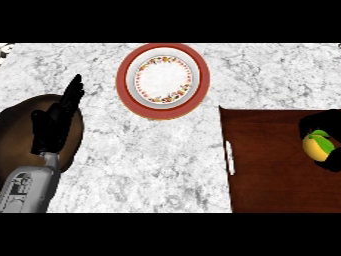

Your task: Pick the lemon from the tray and place it in the plate

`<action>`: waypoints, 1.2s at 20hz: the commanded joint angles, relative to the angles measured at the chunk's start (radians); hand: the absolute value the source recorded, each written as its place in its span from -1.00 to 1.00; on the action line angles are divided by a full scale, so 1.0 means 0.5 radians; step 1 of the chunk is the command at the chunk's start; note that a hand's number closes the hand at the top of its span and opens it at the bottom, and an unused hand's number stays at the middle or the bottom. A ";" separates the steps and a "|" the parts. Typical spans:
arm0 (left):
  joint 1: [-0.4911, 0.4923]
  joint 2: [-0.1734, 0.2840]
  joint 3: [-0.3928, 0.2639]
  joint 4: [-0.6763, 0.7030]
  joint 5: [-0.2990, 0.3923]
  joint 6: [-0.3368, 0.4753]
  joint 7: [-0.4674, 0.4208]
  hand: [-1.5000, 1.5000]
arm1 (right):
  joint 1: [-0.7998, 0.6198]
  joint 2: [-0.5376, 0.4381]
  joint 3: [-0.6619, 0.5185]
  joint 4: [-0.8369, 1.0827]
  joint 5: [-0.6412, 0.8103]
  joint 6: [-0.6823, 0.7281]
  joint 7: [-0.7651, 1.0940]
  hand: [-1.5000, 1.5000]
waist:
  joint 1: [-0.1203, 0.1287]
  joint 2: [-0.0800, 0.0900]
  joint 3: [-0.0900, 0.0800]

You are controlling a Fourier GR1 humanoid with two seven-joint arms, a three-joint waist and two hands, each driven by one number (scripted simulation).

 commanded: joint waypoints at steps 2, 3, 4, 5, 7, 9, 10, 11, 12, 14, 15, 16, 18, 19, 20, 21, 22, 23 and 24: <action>-0.047 0.031 0.022 0.021 -0.004 -0.024 -0.002 0.00 | -0.241 0.232 -0.131 0.135 0.047 -0.063 0.565 1.00 | 0.018 0.004 0.000; -0.011 0.000 -0.011 -0.048 0.003 -0.022 0.053 0.00 | -0.245 0.299 -0.161 0.094 0.056 -0.101 0.749 1.00 | 0.019 -0.004 0.000; -0.092 0.030 0.009 -0.034 0.009 -0.036 0.090 0.00 | -0.360 0.379 -0.152 0.179 0.107 -0.112 0.924 1.00 | 0.042 0.005 0.000; -0.054 -0.031 -0.039 0.015 -0.060 0.026 0.007 0.00 | -0.472 0.357 -0.206 0.301 0.116 -0.187 0.899 1.00 | 0.048 0.014 0.002; 0.007 -0.018 -0.011 0.039 -0.012 -0.028 -0.075 0.00 | -0.536 0.427 -0.257 0.254 0.100 -0.366 0.914 1.00 | 0.037 0.009 0.001; 0.016 -0.009 -0.001 0.024 -0.008 -0.030 -0.033 0.00 | -0.555 0.396 -0.325 0.144 0.035 -0.443 0.829 1.00 | 0.017 0.002 0.001; -0.027 -0.030 -0.035 -0.029 -0.025 -0.016 0.023 0.00 | -0.592 0.396 -0.355 0.168 0.034 -0.580 0.745 1.00 | 0.029 0.005 0.003; 0.023 0.017 0.007 -0.007 -0.026 -0.024 -0.057 0.00 | -0.602 0.440 -0.351 0.041 0.006 -0.609 0.744 1.00 | 0.017 -0.002 0.001; -0.027 0.029 0.040 0.025 0.010 -0.043 0.005 0.00 | -0.574 0.495 -0.350 -0.012 -0.003 -0.693 0.726 1.00 | 0.003 -0.003 0.001; 0.030 -0.051 -0.016 0.063 -0.047 0.013 -0.104 0.00 | -0.661 0.508 -0.348 -0.051 -0.034 -0.680 0.683 1.00 | 0.003 0.000 0.000; 0.003 0.005 -0.005 -0.094 -0.025 -0.014 0.098 0.00 | -0.706 0.471 -0.344 -0.183 -0.093 -0.527 0.693 1.00 | 0.000 -0.014 0.001; 0.075 -0.018 0.007 0.033 -0.035 -0.010 -0.096 0.00 | -0.655 0.498 -0.332 -0.255 -0.138 -0.512 0.631 1.00 | -0.013 -0.008 -0.001; -0.010 -0.072 -0.027 0.033 -0.065 0.038 -0.025 0.00 | -0.761 0.479 -0.398 -0.149 -0.228 -0.547 0.454 1.00 | 0.000 0.002 0.001; 0.026 -0.016 0.004 -0.048 -0.012 -0.027 0.037 0.00 | -0.859 0.578 -0.301 -0.299 -0.173 -0.465 0.682 1.00 | 0.005 -0.009 -0.001; -0.030 0.027 0.035 -0.033 0.007 -0.065 0.087 0.00 | -0.816 0.653 -0.262 -0.307 -0.169 -0.504 0.669 1.00 | 0.002 -0.006 0.000; 0.016 -0.056 -0.005 -0.008 -0.044 0.013 0.000 0.00 | -0.833 0.687 -0.264 -0.218 -0.202 -0.490 0.630 1.00 | 0.007 -0.001 0.000; -0.010 -0.111 -0.063 0.005 -0.115 0.071 -0.040 0.00 | -0.895 0.699 -0.283 -0.231 -0.233 -0.460 0.668 1.00 | 0.003 -0.001 0.000; 0.017 -0.031 -0.009 -0.075 -0.033 -0.019 0.057 0.00 | -1.014 0.758 -0.245 -0.210 -0.237 -0.365 0.783 1.00 | 0.020 -0.004 0.000; -0.080 -0.063 -0.016 0.014 -0.085 0.040 0.052 0.00 | -1.046 0.817 -0.229 -0.180 -0.242 -0.354 0.838 1.00 | 0.009 0.000 0.000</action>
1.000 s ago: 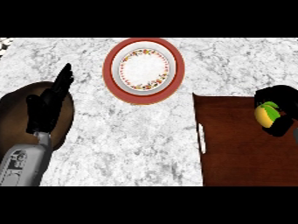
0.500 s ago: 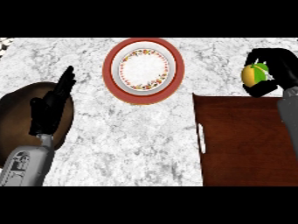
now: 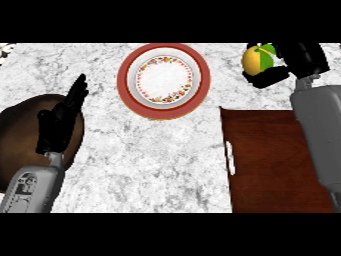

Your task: Pick the lemon from the tray and place it in the plate

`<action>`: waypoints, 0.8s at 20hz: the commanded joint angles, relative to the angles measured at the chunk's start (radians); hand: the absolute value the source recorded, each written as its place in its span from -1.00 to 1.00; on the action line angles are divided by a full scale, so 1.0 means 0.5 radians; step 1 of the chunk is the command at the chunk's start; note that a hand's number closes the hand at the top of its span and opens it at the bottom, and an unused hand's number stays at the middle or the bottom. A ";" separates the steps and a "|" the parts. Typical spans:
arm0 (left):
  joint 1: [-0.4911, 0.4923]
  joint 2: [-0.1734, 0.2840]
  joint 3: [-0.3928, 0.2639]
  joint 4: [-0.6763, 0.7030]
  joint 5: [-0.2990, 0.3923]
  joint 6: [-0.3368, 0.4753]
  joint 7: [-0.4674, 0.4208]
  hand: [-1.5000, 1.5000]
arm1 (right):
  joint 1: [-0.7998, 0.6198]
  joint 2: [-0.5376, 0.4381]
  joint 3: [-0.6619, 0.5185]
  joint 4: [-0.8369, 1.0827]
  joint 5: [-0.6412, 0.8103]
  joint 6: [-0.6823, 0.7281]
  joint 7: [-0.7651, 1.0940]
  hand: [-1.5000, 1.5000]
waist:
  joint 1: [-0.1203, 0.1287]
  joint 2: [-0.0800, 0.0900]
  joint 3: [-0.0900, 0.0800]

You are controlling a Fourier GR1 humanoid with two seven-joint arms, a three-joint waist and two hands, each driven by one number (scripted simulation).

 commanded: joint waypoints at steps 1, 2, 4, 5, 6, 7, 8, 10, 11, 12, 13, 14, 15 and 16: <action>0.086 -0.008 -0.019 -0.064 -0.025 -0.001 -0.018 0.00 | -0.212 0.098 -0.001 0.155 -0.068 0.093 0.062 1.00 | 0.016 0.004 0.000; 0.011 -0.004 -0.004 -0.016 -0.015 -0.012 -0.029 0.00 | -0.224 0.246 0.076 0.119 -0.025 0.056 0.192 1.00 | 0.012 0.004 0.000; -0.055 -0.011 -0.002 -0.047 -0.023 0.007 0.068 0.00 | -0.308 0.286 0.051 0.345 -0.023 -0.024 0.118 1.00 | 0.024 0.010 0.001; -0.119 0.051 0.082 0.122 0.025 -0.056 -0.014 0.00 | -0.328 0.363 0.106 0.288 0.002 -0.010 0.215 1.00 | 0.008 0.009 0.000; 0.021 -0.008 -0.006 -0.096 0.017 -0.044 0.054 0.00 | -0.400 0.381 0.050 0.504 0.011 -0.105 0.190 1.00 | 0.045 0.012 0.001; 0.017 -0.026 -0.022 -0.095 -0.023 -0.006 0.066 0.00 | -0.415 0.464 0.099 0.439 0.020 -0.091 0.266 1.00 | 0.028 0.007 0.000; -0.088 -0.019 0.033 0.113 0.000 -0.029 -0.037 0.00 | -0.486 0.416 0.076 0.608 0.021 -0.119 0.123 1.00 | 0.021 0.015 0.000; -0.081 0.038 0.041 0.021 0.031 -0.098 0.014 0.00 | -0.610 0.533 0.065 0.743 0.027 -0.205 0.165 1.00 | 0.043 0.019 0.000; -0.057 -0.035 0.007 0.153 -0.019 -0.042 -0.130 0.00 | -0.595 0.526 0.056 0.892 0.041 -0.263 0.058 1.00 | 0.047 0.030 -0.001; 0.015 -0.001 0.005 -0.051 0.009 -0.069 -0.017 0.00 | -0.641 0.548 0.169 0.903 -0.010 -0.295 0.224 1.00 | 0.067 0.017 0.000; -0.003 0.047 0.071 0.029 0.039 -0.105 -0.060 0.00 | -0.667 0.530 0.066 1.029 0.056 -0.313 0.068 1.00 | 0.044 0.019 0.000; -0.037 -0.102 -0.069 0.002 -0.089 0.038 -0.003 0.00 | -0.711 0.551 0.129 1.080 0.030 -0.353 0.167 1.00 | 0.051 0.020 0.000; -0.045 0.014 0.046 0.105 0.021 -0.096 -0.104 0.00 | -0.707 0.552 0.255 1.141 0.104 -0.431 0.203 1.00 | 0.075 0.029 -0.001; -0.027 -0.042 -0.009 0.038 -0.025 -0.038 -0.076 0.00 | -0.708 0.552 0.245 1.209 0.225 -0.463 0.165 1.00 | 0.070 0.029 -0.001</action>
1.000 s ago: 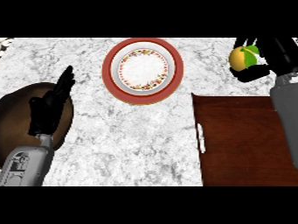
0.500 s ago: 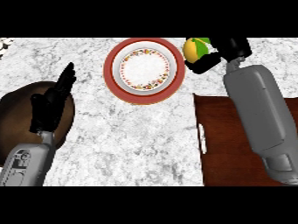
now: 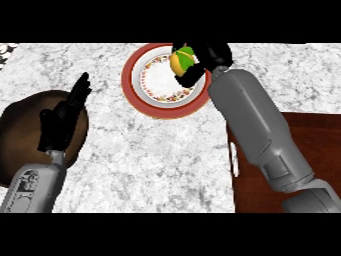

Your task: Pick the lemon from the tray and place it in the plate

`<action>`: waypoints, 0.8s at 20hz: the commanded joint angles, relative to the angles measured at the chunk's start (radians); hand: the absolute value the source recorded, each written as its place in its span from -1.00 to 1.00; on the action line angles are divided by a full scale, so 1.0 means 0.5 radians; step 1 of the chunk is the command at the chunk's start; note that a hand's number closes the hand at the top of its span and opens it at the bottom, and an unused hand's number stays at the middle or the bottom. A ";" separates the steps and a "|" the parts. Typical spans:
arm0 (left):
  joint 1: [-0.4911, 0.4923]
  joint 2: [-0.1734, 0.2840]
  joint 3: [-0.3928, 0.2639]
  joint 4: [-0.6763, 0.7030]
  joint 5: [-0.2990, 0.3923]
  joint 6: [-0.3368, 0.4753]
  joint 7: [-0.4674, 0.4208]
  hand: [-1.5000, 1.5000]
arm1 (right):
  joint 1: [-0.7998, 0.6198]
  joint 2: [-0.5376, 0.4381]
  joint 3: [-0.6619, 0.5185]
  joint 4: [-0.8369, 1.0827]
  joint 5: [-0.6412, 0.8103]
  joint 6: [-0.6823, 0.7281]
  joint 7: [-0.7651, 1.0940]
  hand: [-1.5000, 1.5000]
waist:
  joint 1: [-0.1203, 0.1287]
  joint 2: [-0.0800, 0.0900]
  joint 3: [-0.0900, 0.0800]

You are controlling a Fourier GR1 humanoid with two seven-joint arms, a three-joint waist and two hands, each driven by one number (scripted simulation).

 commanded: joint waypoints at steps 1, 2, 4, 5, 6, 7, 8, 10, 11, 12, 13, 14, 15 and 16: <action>0.033 0.045 0.032 0.020 0.053 -0.090 -0.111 0.00 | -0.110 0.040 0.116 0.343 0.137 -0.190 0.040 1.00 | 0.045 0.015 -0.001; -0.087 0.034 0.024 -0.003 0.031 -0.053 0.069 0.00 | -0.182 0.041 0.143 0.385 0.164 -0.131 0.102 1.00 | 0.027 0.008 0.000; -0.076 0.002 0.016 0.005 0.004 -0.009 0.026 0.00 | -0.255 0.041 0.095 0.561 0.177 -0.161 0.086 1.00 | 0.033 0.017 0.000; -0.023 -0.008 -0.020 -0.004 -0.019 -0.014 0.032 0.00 | -0.244 0.042 0.054 0.612 0.027 -0.181 0.153 1.00 | 0.071 0.023 0.000; -0.083 -0.024 -0.036 -0.009 -0.015 -0.020 0.045 0.00 | -0.181 0.042 0.132 0.649 -0.045 -0.248 0.185 1.00 | 0.109 0.028 0.000; -0.011 -0.062 -0.061 0.038 -0.018 -0.022 -0.063 0.00 | -0.247 0.042 0.085 0.695 -0.077 -0.187 0.208 -1.00 | 0.115 0.035 -0.001; -0.068 -0.030 -0.039 0.016 -0.003 -0.043 -0.008 0.00 | -0.234 0.042 0.089 0.731 -0.138 -0.205 0.182 -1.00 | 0.133 0.037 0.000; -0.116 -0.008 -0.030 -0.009 0.008 -0.064 0.051 0.00 | -0.148 0.042 0.052 0.766 -0.239 -0.274 0.081 -1.00 | 0.134 0.039 0.002; -0.151 -0.029 -0.030 0.032 0.003 -0.049 0.071 0.00 | -0.195 0.042 0.073 0.775 -0.299 -0.225 0.060 -1.00 | 0.105 0.028 0.002; -0.110 -0.043 -0.081 -0.073 -0.002 -0.066 0.083 0.00 | -0.155 0.042 0.093 0.825 -0.297 -0.318 0.077 -1.00 | 0.186 0.042 0.003; -0.142 -0.066 -0.069 0.025 -0.015 -0.041 0.026 0.00 | -0.244 0.042 0.080 0.842 -0.318 -0.266 0.054 -1.00 | 0.146 0.044 0.001; -0.160 -0.114 -0.120 0.036 -0.082 0.021 0.053 0.00 | -0.166 0.042 0.098 0.855 -0.351 -0.318 -0.015 -1.00 | 0.157 0.047 0.002; -0.104 -0.086 -0.078 0.055 -0.043 -0.007 0.002 0.00 | -0.169 0.042 0.048 0.847 -0.387 -0.324 -0.090 -1.00 | 0.143 0.047 0.002; -0.179 0.028 0.028 0.135 0.030 -0.103 -0.029 0.00 | -0.152 0.042 -0.016 0.827 -0.444 -0.263 -0.190 -1.00 | 0.113 0.052 0.002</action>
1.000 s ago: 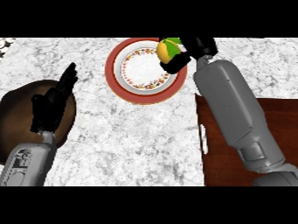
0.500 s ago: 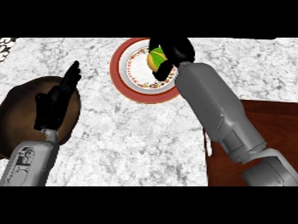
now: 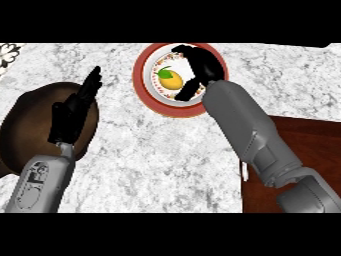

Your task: Pick the lemon from the tray and place it in the plate

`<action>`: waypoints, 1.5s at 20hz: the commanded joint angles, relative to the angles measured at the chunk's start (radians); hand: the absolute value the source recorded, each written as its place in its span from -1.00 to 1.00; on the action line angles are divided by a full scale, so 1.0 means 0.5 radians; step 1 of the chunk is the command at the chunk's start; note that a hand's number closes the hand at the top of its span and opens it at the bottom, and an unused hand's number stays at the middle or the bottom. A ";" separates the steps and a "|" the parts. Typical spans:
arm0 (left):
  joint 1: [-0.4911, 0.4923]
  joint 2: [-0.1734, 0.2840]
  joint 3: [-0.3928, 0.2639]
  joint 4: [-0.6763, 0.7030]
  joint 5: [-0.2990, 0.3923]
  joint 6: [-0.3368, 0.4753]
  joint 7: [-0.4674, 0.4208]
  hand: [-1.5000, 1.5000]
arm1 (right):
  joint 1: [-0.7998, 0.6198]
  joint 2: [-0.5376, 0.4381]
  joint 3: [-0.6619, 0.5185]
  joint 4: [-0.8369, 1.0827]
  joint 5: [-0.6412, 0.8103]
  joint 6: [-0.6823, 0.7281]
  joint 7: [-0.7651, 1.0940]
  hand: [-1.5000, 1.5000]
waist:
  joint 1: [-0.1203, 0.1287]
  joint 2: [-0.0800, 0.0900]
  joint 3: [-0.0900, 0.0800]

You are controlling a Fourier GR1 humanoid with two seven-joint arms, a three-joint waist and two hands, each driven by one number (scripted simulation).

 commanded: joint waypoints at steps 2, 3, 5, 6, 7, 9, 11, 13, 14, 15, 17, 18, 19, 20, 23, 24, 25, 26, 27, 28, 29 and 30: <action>-0.071 -0.067 -0.035 0.052 -0.043 0.054 0.011 0.00 | 0.002 0.000 -0.108 0.012 -0.291 -0.031 -0.210 -1.00 | 0.026 0.004 0.002; -0.034 -0.020 -0.020 0.061 -0.018 -0.004 -0.011 0.00 | 0.004 0.000 -0.198 -0.042 -0.407 -0.046 -0.248 -1.00 | 0.033 0.001 0.003; -0.067 -0.050 0.000 0.037 -0.022 0.052 0.005 0.00 | -0.005 0.000 -0.255 -0.066 -0.509 -0.114 -0.307 -1.00 | -0.004 -0.012 0.002; -0.026 0.017 0.030 0.042 0.013 -0.021 -0.029 0.00 | -0.011 0.000 -0.317 -0.074 -0.558 -0.165 -0.321 -1.00 | -0.007 -0.009 0.002; 0.005 -0.037 -0.029 0.055 -0.050 0.036 -0.031 0.00 | -0.020 0.000 -0.362 -0.081 -0.601 -0.211 -0.325 -1.00 | -0.029 -0.012 0.002; 0.098 0.036 0.060 0.007 -0.007 0.025 -0.077 0.00 | 0.006 -0.001 -0.450 -0.086 -0.632 -0.203 -0.356 -1.00 | -0.087 -0.030 0.001; 0.067 0.086 0.098 -0.092 0.030 -0.004 0.067 0.00 | 0.014 -0.042 -0.517 -0.095 -0.681 -0.275 -0.352 -1.00 | -0.100 -0.039 0.001; 0.068 0.068 0.098 0.019 0.041 -0.029 -0.045 0.00 | 0.011 -0.225 -0.600 -0.103 -0.753 -0.156 -0.388 -1.00 | -0.127 -0.030 0.000; 0.044 0.093 0.152 0.102 0.031 -0.001 -0.085 0.00 | -0.001 -0.190 -0.610 -0.124 -0.771 -0.174 -0.362 -1.00 | -0.151 -0.038 -0.001; 0.046 0.046 0.081 -0.045 0.015 0.011 0.022 0.00 | 0.117 -0.218 -0.642 -0.103 -0.796 -0.177 -0.477 -1.00 | -0.141 -0.040 0.001; 0.118 -0.001 0.040 -0.093 -0.036 0.072 0.067 0.00 | 0.138 -0.331 -0.652 -0.122 -0.822 -0.019 -0.498 -1.00 | -0.155 -0.048 0.001; 0.101 -0.009 0.051 -0.001 -0.065 0.101 -0.030 0.00 | 0.152 -0.431 -0.658 -0.123 -0.824 0.053 -0.502 -1.00 | -0.169 -0.045 0.000; 0.106 0.094 0.159 0.036 0.050 -0.022 -0.072 0.00 | 0.250 -0.406 -0.668 -0.122 -0.838 0.034 -0.587 -1.00 | -0.168 -0.045 0.000; 0.232 0.006 0.052 -0.135 -0.020 0.055 -0.025 0.00 | 0.290 -0.489 -0.666 -0.160 -0.855 0.160 -0.565 -1.00 | -0.176 -0.059 0.001; 0.158 0.024 0.089 -0.056 -0.008 0.036 -0.024 0.00 | 0.206 -0.607 -0.693 -0.034 -0.857 0.258 -0.601 -1.00 | -0.141 -0.039 0.001; 0.114 0.023 0.094 0.005 -0.011 0.028 -0.043 0.00 | 0.270 -0.603 -0.685 -0.112 -0.879 0.313 -0.618 -1.00 | -0.170 -0.049 0.000; 0.103 0.063 0.130 0.048 0.011 -0.010 -0.072 0.00 | 0.217 -0.672 -0.680 -0.094 -0.874 0.392 -0.561 -1.00 | -0.168 -0.047 0.000; 0.156 0.088 0.108 -0.077 0.041 -0.069 -0.022 0.00 | 0.285 -0.727 -0.690 -0.007 -0.855 0.405 -0.708 -1.00 | -0.132 -0.036 0.002; 0.113 -0.003 0.074 -0.102 -0.006 0.038 0.042 0.00 | 0.315 -0.680 -0.673 -0.032 -0.849 0.370 -0.723 -1.00 | -0.151 -0.044 0.001; 0.154 0.034 0.084 -0.089 -0.008 0.005 0.023 0.00 | 0.378 -0.727 -0.700 -0.044 -0.878 0.412 -0.774 -1.00 | -0.157 -0.045 0.001; 0.176 0.068 0.112 -0.082 0.000 -0.011 -0.051 0.00 | 0.354 -0.796 -0.698 0.021 -0.853 0.433 -0.815 -1.00 | -0.132 -0.034 0.002; 0.032 0.044 0.126 0.064 -0.005 0.005 -0.042 0.00 | 0.315 -0.831 -0.721 0.017 -0.887 0.507 -0.750 -1.00 | -0.154 -0.036 0.001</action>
